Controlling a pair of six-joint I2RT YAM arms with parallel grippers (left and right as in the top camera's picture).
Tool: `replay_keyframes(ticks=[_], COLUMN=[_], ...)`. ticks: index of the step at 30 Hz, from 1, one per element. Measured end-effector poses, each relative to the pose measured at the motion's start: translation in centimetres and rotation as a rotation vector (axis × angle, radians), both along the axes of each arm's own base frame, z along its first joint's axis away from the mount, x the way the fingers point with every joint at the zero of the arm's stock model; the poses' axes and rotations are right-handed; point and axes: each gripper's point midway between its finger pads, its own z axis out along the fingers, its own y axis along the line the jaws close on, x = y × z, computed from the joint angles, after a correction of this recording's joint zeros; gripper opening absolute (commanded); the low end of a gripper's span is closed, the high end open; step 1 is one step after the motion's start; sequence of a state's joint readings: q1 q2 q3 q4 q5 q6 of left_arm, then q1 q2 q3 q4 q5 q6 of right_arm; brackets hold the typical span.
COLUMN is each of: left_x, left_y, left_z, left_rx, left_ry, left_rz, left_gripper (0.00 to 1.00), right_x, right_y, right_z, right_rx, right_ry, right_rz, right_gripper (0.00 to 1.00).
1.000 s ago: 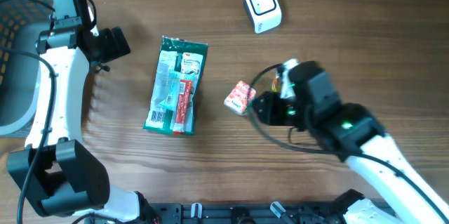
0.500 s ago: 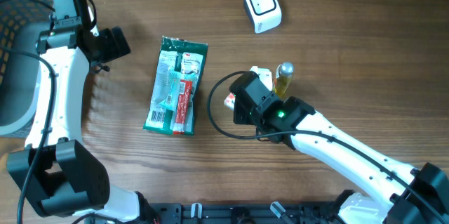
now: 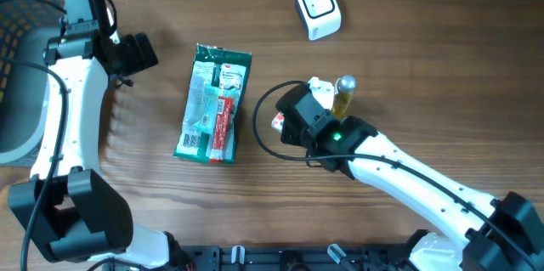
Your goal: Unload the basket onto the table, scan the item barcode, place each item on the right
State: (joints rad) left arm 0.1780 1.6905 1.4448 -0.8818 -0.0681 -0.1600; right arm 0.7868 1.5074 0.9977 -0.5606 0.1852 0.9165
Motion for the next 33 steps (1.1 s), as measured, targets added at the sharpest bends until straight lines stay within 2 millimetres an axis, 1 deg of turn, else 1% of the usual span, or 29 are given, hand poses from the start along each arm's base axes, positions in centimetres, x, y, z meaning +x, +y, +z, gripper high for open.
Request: replay_keyframes(ticks=[1,2,4,5,8,10,11,12,13,15,16,17,19,20,25,27,29,30,31,32,33], left_x=[0.0,0.0,0.0,0.0,0.0,0.0,0.0,0.0,0.0,0.0,0.0,0.0,0.0,0.0,0.0,0.0,0.0,0.0,0.0,0.0,0.0], left_y=[0.0,0.0,0.0,0.0,0.0,0.0,0.0,0.0,0.0,0.0,0.0,0.0,0.0,0.0,0.0,0.0,0.0,0.0,0.0,0.0,0.0], left_z=[0.0,0.0,0.0,0.0,0.0,0.0,0.0,0.0,0.0,0.0,0.0,0.0,0.0,0.0,0.0,0.0,0.0,0.0,0.0,0.0,0.0], left_rx=[0.000,0.000,0.000,0.000,0.000,0.000,0.000,0.000,0.000,0.000,0.000,0.000,0.000,0.000,0.000,0.000,0.000,0.000,0.000,0.000,0.000], left_ry=[0.000,0.000,0.000,0.000,0.000,0.000,0.000,0.000,0.000,0.000,0.000,0.000,0.000,0.000,0.000,0.000,0.000,0.000,0.000,0.000,0.000], left_rz=[0.000,0.000,0.000,0.000,0.000,0.000,0.000,0.000,0.000,0.000,0.000,0.000,0.000,0.000,0.000,0.000,0.000,0.000,0.000,0.000,0.000], left_gripper=[1.00,1.00,1.00,1.00,1.00,1.00,1.00,1.00,1.00,1.00,1.00,1.00,1.00,1.00,1.00,1.00,1.00,1.00,1.00,1.00,1.00], right_x=[0.0,0.0,0.0,0.0,0.2,0.3,0.4,0.7,0.8,0.7,0.5,0.3,-0.2,-0.2,-0.7,-1.3,-1.6,-1.6,-1.6,-1.6,-1.6], right_y=[0.0,0.0,0.0,0.0,-0.2,-0.3,0.0,0.8,1.5,3.6,4.4,4.9,5.4,5.7,6.7,7.6,8.3,8.6,8.8,9.0,9.1], right_z=[-0.1,-0.1,-0.1,-0.1,0.0,0.5,1.1,2.4,3.8,6.8,7.6,7.9,7.4,6.7,1.6,-0.6,-1.1,-1.2,-1.1,-1.0,-0.9], right_rx=[0.001,0.003,0.004,0.005,-0.003,-0.019,-0.012,0.018,0.052,0.144,0.175,0.193,0.203,0.198,0.139,0.120,0.122,0.125,0.127,0.128,0.128], right_ry=[0.002,0.003,0.004,0.003,-0.006,-0.029,-0.053,-0.095,-0.134,-0.211,-0.226,-0.229,-0.206,-0.188,-0.066,-0.026,-0.021,-0.030,-0.036,-0.045,-0.051], right_rz=[-0.004,-0.008,-0.012,-0.018,-0.023,0.015,0.047,0.099,0.144,0.265,0.311,0.341,0.380,0.396,0.431,0.456,0.474,0.487,0.498,0.509,0.516], right_gripper=[0.22,0.15,0.06,0.04,0.04,0.04,0.04,0.04,0.04,0.04,0.04,0.04,0.04,0.04,0.04,0.05,0.05,0.09,0.17,0.20,0.26])
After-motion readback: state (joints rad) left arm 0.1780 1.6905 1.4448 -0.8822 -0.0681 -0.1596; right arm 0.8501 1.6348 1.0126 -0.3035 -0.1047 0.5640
